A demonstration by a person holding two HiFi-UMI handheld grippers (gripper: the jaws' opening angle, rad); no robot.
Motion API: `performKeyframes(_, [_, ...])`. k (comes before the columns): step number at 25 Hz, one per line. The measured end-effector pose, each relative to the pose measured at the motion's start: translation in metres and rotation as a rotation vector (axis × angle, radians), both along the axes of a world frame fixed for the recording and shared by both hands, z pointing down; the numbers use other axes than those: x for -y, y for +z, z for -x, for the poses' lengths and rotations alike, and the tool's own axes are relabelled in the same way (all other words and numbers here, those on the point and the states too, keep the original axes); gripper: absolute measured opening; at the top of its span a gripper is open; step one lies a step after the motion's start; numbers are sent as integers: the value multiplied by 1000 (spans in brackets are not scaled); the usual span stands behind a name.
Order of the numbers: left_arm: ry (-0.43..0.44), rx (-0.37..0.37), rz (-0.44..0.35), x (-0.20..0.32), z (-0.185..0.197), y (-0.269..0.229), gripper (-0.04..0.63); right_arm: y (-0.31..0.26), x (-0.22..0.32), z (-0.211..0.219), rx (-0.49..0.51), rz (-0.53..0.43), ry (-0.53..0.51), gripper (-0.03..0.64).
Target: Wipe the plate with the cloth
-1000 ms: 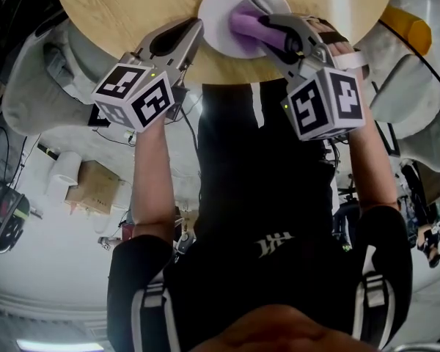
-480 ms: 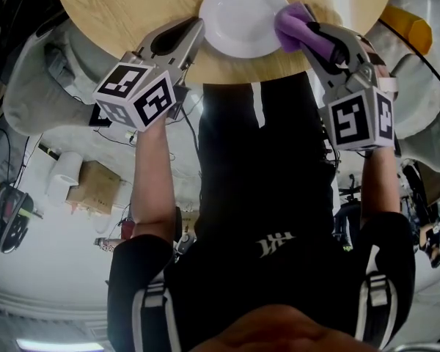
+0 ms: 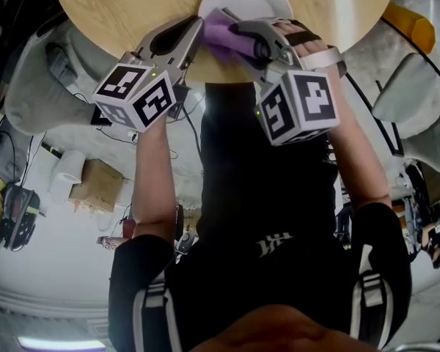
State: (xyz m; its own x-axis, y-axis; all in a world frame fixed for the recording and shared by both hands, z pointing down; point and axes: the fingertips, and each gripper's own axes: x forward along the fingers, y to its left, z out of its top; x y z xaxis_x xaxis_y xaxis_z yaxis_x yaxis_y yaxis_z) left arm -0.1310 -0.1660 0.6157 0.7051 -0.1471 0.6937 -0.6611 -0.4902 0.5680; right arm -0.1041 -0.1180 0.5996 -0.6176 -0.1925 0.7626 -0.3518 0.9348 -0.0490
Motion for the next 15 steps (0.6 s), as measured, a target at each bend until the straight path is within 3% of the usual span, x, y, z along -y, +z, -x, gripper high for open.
performKeyframes(5, [-2,-6,-13,2,0,-1,40,4,-1,-13,-22,6,-4,97])
performKeyframes(15, [17,-1,-10,-5,-6,-2,40,-1,-28,-81,-112,15,32,97])
